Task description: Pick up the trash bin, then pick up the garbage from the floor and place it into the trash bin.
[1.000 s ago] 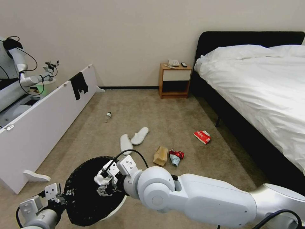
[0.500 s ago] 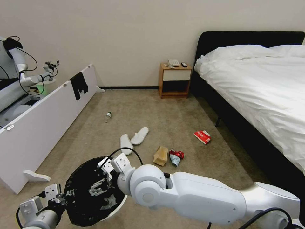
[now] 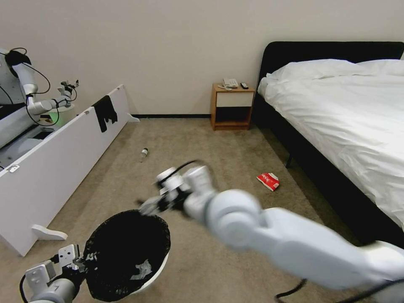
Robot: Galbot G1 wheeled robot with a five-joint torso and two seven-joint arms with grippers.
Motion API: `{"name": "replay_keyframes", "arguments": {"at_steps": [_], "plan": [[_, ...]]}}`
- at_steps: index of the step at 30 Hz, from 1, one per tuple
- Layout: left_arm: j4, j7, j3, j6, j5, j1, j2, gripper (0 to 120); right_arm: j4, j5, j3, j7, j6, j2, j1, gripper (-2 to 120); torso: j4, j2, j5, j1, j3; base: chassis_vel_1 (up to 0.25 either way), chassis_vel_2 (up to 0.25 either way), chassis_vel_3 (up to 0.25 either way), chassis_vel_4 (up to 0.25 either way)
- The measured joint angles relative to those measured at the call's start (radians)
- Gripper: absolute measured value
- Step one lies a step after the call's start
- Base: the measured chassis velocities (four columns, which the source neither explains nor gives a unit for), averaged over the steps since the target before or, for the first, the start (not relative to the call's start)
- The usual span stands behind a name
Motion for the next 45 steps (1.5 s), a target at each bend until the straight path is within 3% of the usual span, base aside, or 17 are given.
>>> {"name": "replay_keyframes", "arguments": {"at_steps": [3,4,6,7,10,13,15,17,19,20,24,30,35,39,41,45], "plan": [[0.002,0.0,-0.003,0.0,0.003,-0.003,0.001,2,0.028,-0.071,0.178,-0.068,0.097,-0.091,-0.163,100,0.0003,0.0,0.0005,0.0,0.0,0.0,0.0,0.0,0.0],[0.002,0.0,-0.003,0.0,0.003,-0.003,0.001,2,0.028,-0.071,0.178,-0.068,0.097,-0.091,-0.163,100,0.0003,0.0,0.0005,0.0,0.0,0.0,0.0,0.0,0.0],[0.003,0.005,-0.005,0.0,0.012,-0.004,0.002,2,0.059,-0.138,0.347,-0.112,0.181,-0.172,-0.307,100,-0.0003,0.0,0.0003,0.0,0.0,0.0,0.0,0.0,0.0],[0.003,0.005,-0.005,0.0,0.012,-0.004,0.002,2,0.059,-0.138,0.347,-0.112,0.181,-0.172,-0.307,100,-0.0003,0.0,0.0003,0.0,0.0,0.0,0.0,0.0,0.0],[-0.006,0.017,-0.021,0.0,0.028,0.005,-0.007,2,0.079,-0.286,0.557,-0.179,0.349,-0.248,-0.517,100,0.0004,0.0,0.0001,0.0,0.0,0.0,0.0,0.0,0.0],[-0.013,0.018,-0.027,0.0,0.032,0.005,-0.011,2,0.087,-0.331,0.644,-0.201,0.392,-0.257,-0.596,100,0.0003,0.0,0.0001,0.0,0.0,0.0,0.0,0.0,0.0],[-0.03,0.027,-0.04,0.0,0.043,0.012,-0.023,2,0.104,-0.417,0.839,-0.246,0.457,-0.252,-0.746,100,-0.0002,0.0,-0.0001,0.0,0.0,0.0,0.0,0.0,0.0],[-0.03,0.027,-0.04,0.0,0.043,0.012,-0.023,2,0.104,-0.417,0.839,-0.246,0.457,-0.252,-0.746,100,-0.0002,0.0,-0.0001,0.0,0.0,0.0,0.0,0.0,0.0],[-0.045,0.03,-0.053,0.0,0.051,0.022,-0.033,2,0.118,-0.492,0.99,-0.283,0.508,-0.223,-0.867,100,-0.0002,0.0,-0.0001,0.0,0.0,0.0,0.0,0.0,0.0],[-0.045,0.03,-0.053,0.0,0.051,0.022,-0.033,2,0.118,-0.492,0.99,-0.283,0.508,-0.223,-0.867,100,-0.0002,0.0,-0.0001,0.0,0.0,0.0,0.0,0.0,0.0],[-0.091,0.049,-0.103,0.0,0.087,0.058,-0.077,2,0.129,-0.588,1.133,-0.305,0.553,-0.102,-0.949,100,0.001,0.0,0.0001,0.0,0.0,0.0,0.0,0.0,0.0],[-0.111,0.067,-0.096,0.0,0.116,0.062,-0.094,2,0.168,-0.725,1.282,-0.334,0.598,0.013,-1.093,100,-0.0004,0.0,-0.0003,0.0,0.0,0.0,0.0,0.0,0.0],[-0.112,0.075,-0.079,0.0,0.126,0.065,-0.1,2,0.18,-0.84,1.294,-0.362,0.703,0.095,-1.215,100,0.0,0.0,-0.0006,0.0,0.0,0.0,0.0,0.0,0.0],[-0.113,0.075,-0.074,0.0,0.126,0.065,-0.102,2,0.18,-0.878,1.279,-0.364,0.727,0.14,-1.244,100,0.0,0.0,-0.0003,0.0,0.0,0.0,0.0,0.0,0.0],[-0.115,0.075,-0.067,0.0,0.126,0.065,-0.105,2,0.176,-0.94,1.253,-0.365,0.75,0.217,-1.281,100,0.0,0.0,-0.0002,0.0,0.0,0.0,0.0,0.0,0.0],[-0.116,0.075,-0.062,0.0,0.127,0.066,-0.107,2,0.17,-0.985,1.239,-0.366,0.766,0.266,-1.293,100,0.0,0.0,-0.0005,0.0,0.0,0.0,0.0,0.0,0.0]]}}
